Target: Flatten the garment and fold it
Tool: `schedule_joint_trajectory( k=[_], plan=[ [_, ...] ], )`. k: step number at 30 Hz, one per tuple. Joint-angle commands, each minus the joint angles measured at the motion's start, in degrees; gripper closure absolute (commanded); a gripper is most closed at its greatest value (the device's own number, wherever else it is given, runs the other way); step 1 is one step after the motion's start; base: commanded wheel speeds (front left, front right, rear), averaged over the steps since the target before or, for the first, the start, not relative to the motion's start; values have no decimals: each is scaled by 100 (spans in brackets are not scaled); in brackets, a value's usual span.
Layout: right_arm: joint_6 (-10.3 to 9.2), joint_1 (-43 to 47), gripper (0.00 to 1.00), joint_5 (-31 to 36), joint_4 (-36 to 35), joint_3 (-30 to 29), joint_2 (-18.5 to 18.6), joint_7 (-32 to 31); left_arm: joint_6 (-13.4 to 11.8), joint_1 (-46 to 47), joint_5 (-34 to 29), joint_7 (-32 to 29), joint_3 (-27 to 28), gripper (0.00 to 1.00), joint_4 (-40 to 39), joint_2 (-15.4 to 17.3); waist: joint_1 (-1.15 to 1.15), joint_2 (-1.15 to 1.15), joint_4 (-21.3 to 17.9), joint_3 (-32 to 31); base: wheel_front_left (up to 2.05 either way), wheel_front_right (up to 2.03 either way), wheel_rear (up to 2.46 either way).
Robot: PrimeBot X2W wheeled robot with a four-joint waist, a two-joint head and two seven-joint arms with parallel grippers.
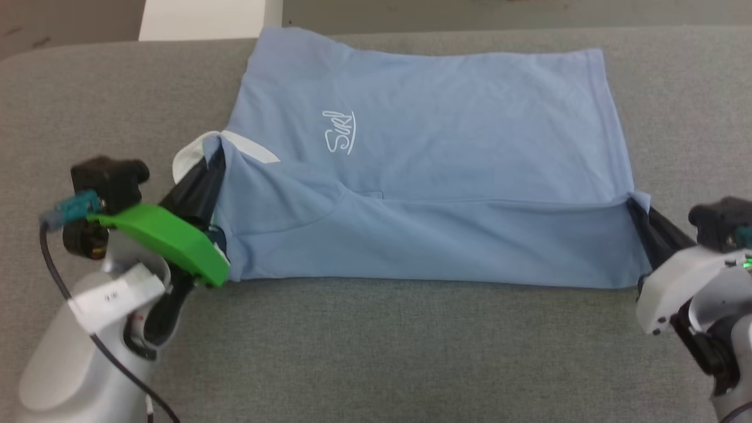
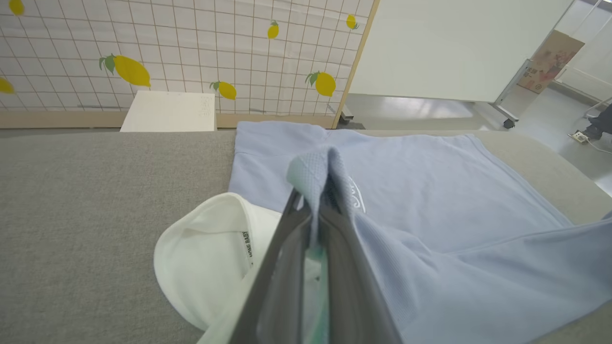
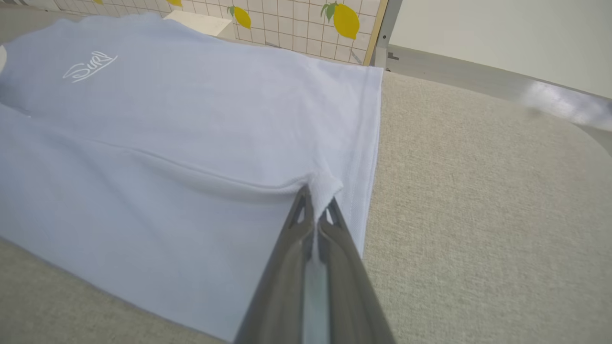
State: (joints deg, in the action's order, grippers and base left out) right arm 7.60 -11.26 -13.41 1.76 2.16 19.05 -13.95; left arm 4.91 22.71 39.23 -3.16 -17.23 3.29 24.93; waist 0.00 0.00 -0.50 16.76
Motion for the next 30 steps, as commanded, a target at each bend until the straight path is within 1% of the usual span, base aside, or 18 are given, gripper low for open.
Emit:
schedule_joint_trajectory(
  k=[1, 5, 6, 8, 13, 14, 16, 18, 20, 21, 22, 23, 24, 27, 29, 30],
  plan=[
    [-11, -194, 100, -73, 109, 28, 37, -110, 31, 207, 132, -100, 25, 100, 106, 45, 0, 0, -49, 228, 0, 0, 0],
    [-11, -567, 100, -230, 457, 71, 129, -502, 46, 559, 276, -431, 41, 100, 498, 110, 0, 0, -61, 451, 0, 0, 0],
    [-11, -720, 100, -302, 601, 94, 139, -713, 21, 688, 358, -674, 34, 100, 733, 145, 0, 0, -77, 545, 0, 0, 0],
    [-11, -868, 100, -355, 726, 128, 171, -922, -44, 790, 429, -971, 15, 100, 964, 189, 0, 0, -95, 629, 0, 0, 0],
    [-11, -1192, 100, -558, 1000, 215, 213, -1560, -316, 894, 599, -2054, -128, 100, 1466, 375, 0, 0, -153, 795, 0, 0, 0],
    [-11, -1355, 100, -674, 1128, 262, 235, -2008, -489, 886, 725, -2705, -201, 100, 1641, 485, 0, 0, -178, 855, 0, 0, 0],
    [-11, -1430, 100, -760, 1203, 255, 222, -2330, -586, 859, 823, -3051, -228, 100, 1689, 527, 0, 0, -190, 877, 0, 0, 0],
    [-11, -1478, 100, -811, 1232, 227, 201, -2615, -669, 832, 928, -3259, -212, 100, 1648, 530, 0, 0, -195, 894, 0, 0, 0],
    [-11, -1508, 100, -860, 1203, 175, 171, -2759, -736, 812, 985, -3234, -150, 100, 1541, 503, 0, 0, -191, 896, 0, 0, 0],
    [-11, -1514, 100, -878, 1172, 134, 147, -2754, -764, 803, 989, -3140, -106, 50, 1480, 480, 0, 0, -188, 888, 0, 0, 0],
    [-11, -1509, 73, -891, 1127, 93, 112, -2700, -783, 797, 947, -2928, -46, 0, 1392, 459, 0, 0, -185, 864, 0, 0, 0],
    [-11, -1489, 32, -889, 1097, 65, 87, -2651, -780, 783, 888, -2720, -6, 0, 1324, 452, 0, 0, -182, 840, 0, 0, 0],
    [-11, -1441, 0, -877, 1061, 29, 58, -2575, -751, 752, 804, -2435, 33, 0, 1246, 442, 0, 0, -177, 793, 0, 0, 0],
    [-11, -1257, 0, -822, 922, -86, -27, -2251, -728, 589, 550, -1609, 144, 0, 1102, 406, 0, 0, -160, 635, 0, 0, 0],
    [-11, -1082, 0, -771, 778, -125, -77, -1920, -788, 399, 337, -1023, 207, 0, 993, 372, 0, 0, -147, 492, 0, 0, 0],
    [-11, -972, 0, -756, 679, -147, -112, -1695, -876, 269, 189, -703, 239, 0, 929, 359, 0, 0, -139, 406, 0, 0, 0]
  ],
)
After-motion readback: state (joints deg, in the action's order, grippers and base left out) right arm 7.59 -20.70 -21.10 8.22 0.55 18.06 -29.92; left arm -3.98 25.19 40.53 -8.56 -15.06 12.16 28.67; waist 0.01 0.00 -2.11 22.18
